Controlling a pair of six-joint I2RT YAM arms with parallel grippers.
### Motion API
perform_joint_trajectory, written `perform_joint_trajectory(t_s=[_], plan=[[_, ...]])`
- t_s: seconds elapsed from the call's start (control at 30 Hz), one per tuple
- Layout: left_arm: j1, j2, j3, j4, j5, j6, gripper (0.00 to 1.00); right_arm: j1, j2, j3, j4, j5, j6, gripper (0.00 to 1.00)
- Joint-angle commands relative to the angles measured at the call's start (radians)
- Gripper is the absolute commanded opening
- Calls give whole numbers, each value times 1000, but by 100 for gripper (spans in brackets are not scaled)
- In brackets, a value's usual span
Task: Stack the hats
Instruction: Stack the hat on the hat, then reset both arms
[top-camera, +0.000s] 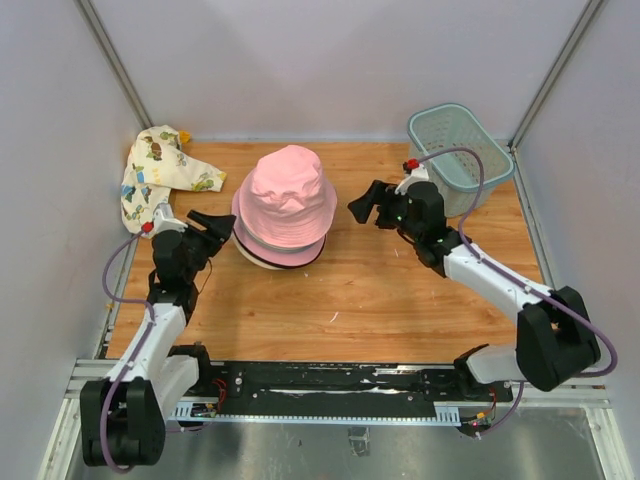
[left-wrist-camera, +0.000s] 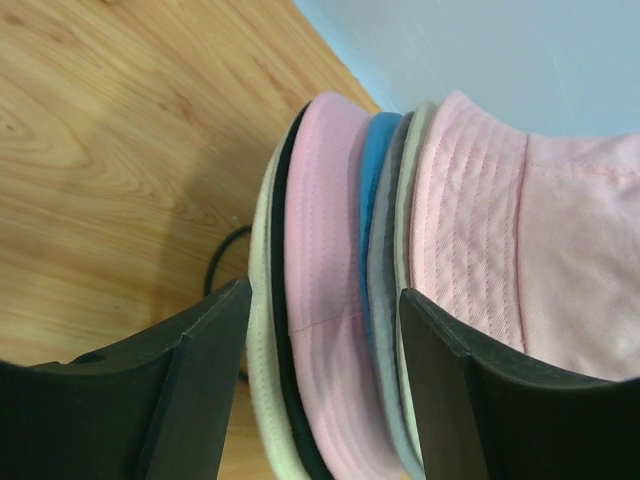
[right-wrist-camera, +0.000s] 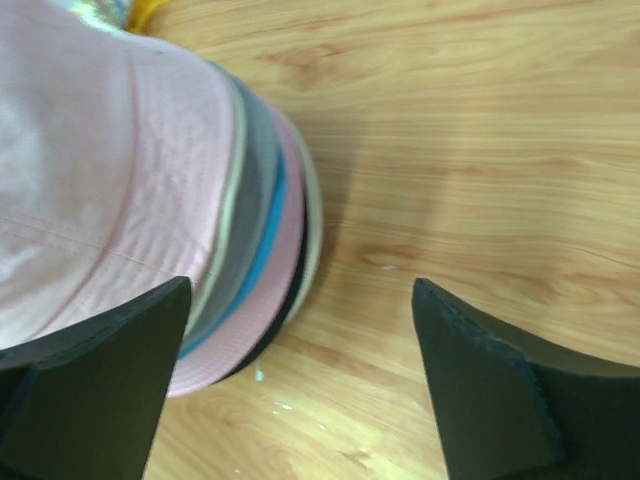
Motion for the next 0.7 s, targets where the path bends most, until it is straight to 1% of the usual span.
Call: perform_joint_trajectory(t_s=[0.0, 0.03, 0.1, 0.13, 0.17, 0.2, 0.23, 0.27, 0.33, 0.4, 0.47, 0.53, 0.67], plan=[[-6, -105, 39, -174, -147, 136, 66, 29, -91, 47, -268, 229, -230, 97], [-6, -128, 45, -201, -180, 157, 67, 38, -104, 52, -317, 295, -246, 100], [-6, -174, 47, -237, -247, 191, 68, 44, -116, 73, -410, 380, -273, 99], [-6, -195, 44, -248, -277, 200, 72, 49, -120, 78, -440, 425, -281, 99], [-6, -220, 40, -255, -301, 209, 79, 54, -126, 78, -466, 472, -283, 99], [-6, -234, 38, -259, -322, 222, 83, 58, -129, 74, -488, 521, -278, 99], [-6, -242, 39, -268, -342, 235, 87, 61, -135, 69, -507, 560, -269, 98], [-6, -248, 41, -277, -359, 248, 88, 62, -140, 67, -533, 622, -240, 98], [-6, -252, 44, -286, -384, 275, 90, 68, -152, 53, -569, 700, -228, 99], [-7, -260, 41, -290, -402, 302, 98, 78, -171, 30, -585, 779, -228, 99], [-18, -277, 28, -277, -411, 340, 100, 82, -194, 14, -614, 825, -232, 99], [-50, -315, 0, -236, -429, 377, 100, 83, -227, -4, -640, 839, -245, 98], [-121, -380, -58, -160, -489, 446, 100, 82, -321, -60, -597, 856, -271, 99]])
